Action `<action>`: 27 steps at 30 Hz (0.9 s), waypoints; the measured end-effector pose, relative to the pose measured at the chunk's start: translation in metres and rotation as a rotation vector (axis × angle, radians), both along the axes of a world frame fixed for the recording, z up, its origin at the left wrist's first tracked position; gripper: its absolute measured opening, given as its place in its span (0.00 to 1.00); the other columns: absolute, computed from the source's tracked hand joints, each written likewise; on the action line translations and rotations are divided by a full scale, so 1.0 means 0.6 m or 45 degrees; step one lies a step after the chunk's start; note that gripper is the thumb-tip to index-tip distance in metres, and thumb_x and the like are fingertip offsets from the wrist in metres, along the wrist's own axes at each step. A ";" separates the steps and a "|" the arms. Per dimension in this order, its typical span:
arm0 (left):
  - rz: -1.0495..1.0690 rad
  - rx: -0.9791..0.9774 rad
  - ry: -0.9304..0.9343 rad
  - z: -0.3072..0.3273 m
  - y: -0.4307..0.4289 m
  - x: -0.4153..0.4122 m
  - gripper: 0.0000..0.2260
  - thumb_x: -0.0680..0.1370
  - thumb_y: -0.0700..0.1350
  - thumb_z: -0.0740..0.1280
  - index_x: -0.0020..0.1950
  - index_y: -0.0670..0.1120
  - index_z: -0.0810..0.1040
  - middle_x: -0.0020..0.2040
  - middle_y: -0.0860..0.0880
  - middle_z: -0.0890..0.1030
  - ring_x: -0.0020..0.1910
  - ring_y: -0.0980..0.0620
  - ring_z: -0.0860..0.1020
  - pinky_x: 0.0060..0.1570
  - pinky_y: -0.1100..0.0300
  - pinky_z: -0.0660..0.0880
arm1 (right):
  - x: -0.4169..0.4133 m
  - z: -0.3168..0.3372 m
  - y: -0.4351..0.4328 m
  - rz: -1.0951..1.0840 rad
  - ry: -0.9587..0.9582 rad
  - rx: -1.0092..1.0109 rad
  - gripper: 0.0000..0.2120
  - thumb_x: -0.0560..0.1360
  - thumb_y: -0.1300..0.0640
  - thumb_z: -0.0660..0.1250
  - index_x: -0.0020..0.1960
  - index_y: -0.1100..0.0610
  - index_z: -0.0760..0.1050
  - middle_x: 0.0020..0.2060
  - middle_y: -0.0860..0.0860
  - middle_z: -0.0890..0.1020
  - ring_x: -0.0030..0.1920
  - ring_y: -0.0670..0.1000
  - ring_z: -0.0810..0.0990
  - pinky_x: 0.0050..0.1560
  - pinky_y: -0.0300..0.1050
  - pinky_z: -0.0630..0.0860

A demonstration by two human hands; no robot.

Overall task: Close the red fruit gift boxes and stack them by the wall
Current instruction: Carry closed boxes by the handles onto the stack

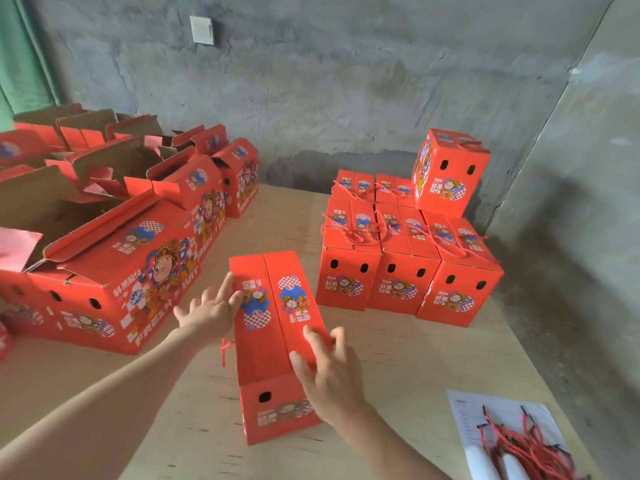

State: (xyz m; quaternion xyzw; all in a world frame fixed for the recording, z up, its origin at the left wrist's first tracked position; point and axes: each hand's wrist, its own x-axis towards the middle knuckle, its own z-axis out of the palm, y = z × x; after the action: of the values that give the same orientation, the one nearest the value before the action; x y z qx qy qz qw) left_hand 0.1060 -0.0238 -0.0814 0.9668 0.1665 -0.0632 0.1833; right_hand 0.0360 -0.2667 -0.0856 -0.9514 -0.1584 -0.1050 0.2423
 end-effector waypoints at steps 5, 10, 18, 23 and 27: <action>0.245 -0.418 -0.232 0.015 -0.017 -0.013 0.23 0.82 0.56 0.51 0.58 0.40 0.77 0.52 0.36 0.79 0.51 0.38 0.78 0.51 0.51 0.74 | -0.016 0.000 0.048 0.000 0.125 -0.119 0.34 0.74 0.29 0.44 0.73 0.47 0.58 0.66 0.56 0.64 0.56 0.57 0.75 0.56 0.46 0.71; 0.767 -0.923 -0.423 -0.008 -0.023 -0.069 0.26 0.80 0.57 0.57 0.54 0.33 0.75 0.53 0.36 0.77 0.53 0.36 0.76 0.55 0.44 0.73 | -0.002 0.005 0.042 -0.325 0.484 0.757 0.25 0.77 0.35 0.56 0.65 0.51 0.67 0.51 0.46 0.78 0.45 0.41 0.78 0.42 0.36 0.71; 0.964 -1.902 -0.117 0.007 -0.041 -0.068 0.08 0.80 0.42 0.61 0.50 0.38 0.77 0.37 0.42 0.77 0.32 0.46 0.75 0.36 0.54 0.75 | 0.103 0.045 0.064 -0.329 1.220 1.516 0.14 0.81 0.53 0.59 0.58 0.60 0.78 0.57 0.60 0.81 0.46 0.53 0.82 0.46 0.45 0.78; 0.632 -1.520 -0.565 0.067 -0.047 -0.045 0.10 0.80 0.43 0.60 0.44 0.41 0.78 0.37 0.47 0.78 0.37 0.48 0.75 0.38 0.59 0.71 | 0.127 0.082 0.100 -0.670 0.684 1.351 0.15 0.73 0.71 0.64 0.58 0.61 0.78 0.50 0.55 0.81 0.44 0.50 0.77 0.39 0.35 0.71; 0.035 -0.934 -0.892 0.141 -0.053 -0.040 0.11 0.82 0.41 0.58 0.47 0.42 0.80 0.42 0.40 0.80 0.37 0.48 0.73 0.37 0.56 0.69 | 0.126 0.140 0.117 -0.351 0.686 1.430 0.13 0.73 0.72 0.61 0.49 0.58 0.79 0.33 0.51 0.78 0.26 0.45 0.69 0.25 0.35 0.64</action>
State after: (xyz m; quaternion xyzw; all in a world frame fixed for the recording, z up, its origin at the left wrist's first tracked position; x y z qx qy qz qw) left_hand 0.0820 -0.0557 0.0029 0.7997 0.0745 0.2129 0.5565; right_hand 0.1116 -0.1966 -0.0016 -0.6840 0.1112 0.0408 0.7198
